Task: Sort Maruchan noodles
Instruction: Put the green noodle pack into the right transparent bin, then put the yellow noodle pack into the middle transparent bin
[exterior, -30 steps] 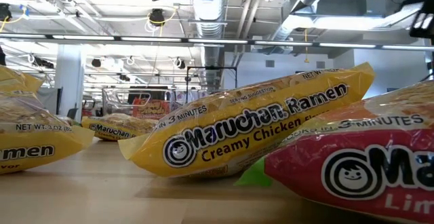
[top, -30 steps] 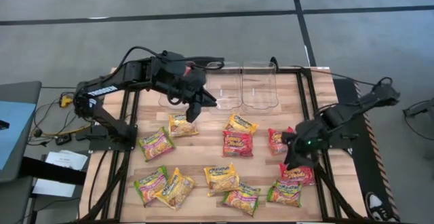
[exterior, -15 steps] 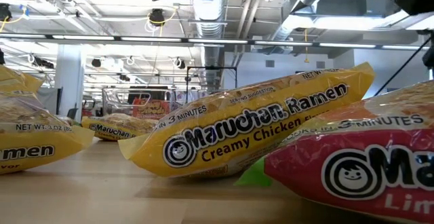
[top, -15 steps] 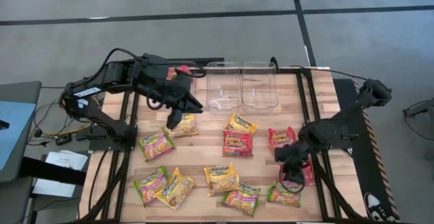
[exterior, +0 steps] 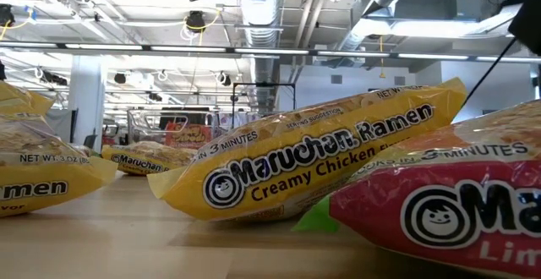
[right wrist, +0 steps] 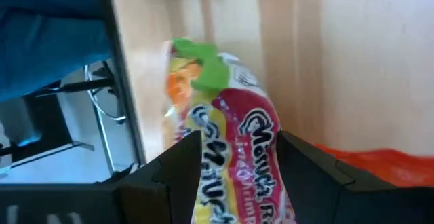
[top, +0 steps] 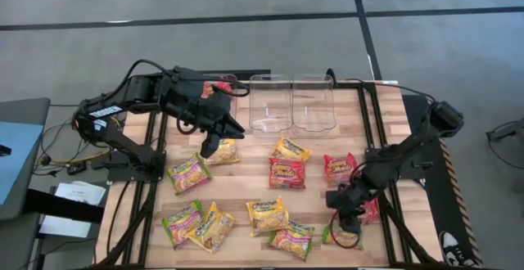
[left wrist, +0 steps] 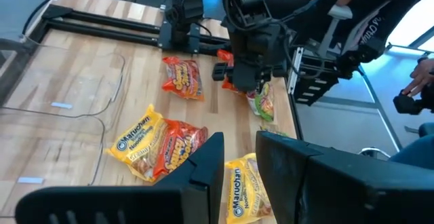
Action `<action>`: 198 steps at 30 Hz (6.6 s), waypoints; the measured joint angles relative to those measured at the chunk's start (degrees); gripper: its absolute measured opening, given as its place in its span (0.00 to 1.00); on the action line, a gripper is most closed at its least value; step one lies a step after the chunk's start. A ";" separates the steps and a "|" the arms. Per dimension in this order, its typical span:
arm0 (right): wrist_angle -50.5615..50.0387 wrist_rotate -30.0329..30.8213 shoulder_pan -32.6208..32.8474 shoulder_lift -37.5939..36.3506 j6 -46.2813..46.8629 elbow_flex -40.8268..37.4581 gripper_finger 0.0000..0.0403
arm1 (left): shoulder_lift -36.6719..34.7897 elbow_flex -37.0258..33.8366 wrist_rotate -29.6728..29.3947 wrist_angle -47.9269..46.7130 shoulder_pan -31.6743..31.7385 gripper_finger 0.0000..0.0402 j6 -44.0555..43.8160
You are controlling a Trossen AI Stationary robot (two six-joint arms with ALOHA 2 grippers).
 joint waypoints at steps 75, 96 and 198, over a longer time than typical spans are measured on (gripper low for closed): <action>-54.30 23.91 -50.98 5.23 -70.06 52.50 0.01 | 0.07 0.00 -11.28 -0.75 -0.02 0.18 -5.41; -37.41 25.77 -78.95 15.12 -93.11 52.83 0.01 | 0.07 0.00 -23.53 -4.68 8.88 0.18 4.89; -68.34 35.36 -62.00 22.14 -60.26 91.10 0.37 | -6.44 -26.77 -3.61 -23.43 -4.86 0.46 -31.47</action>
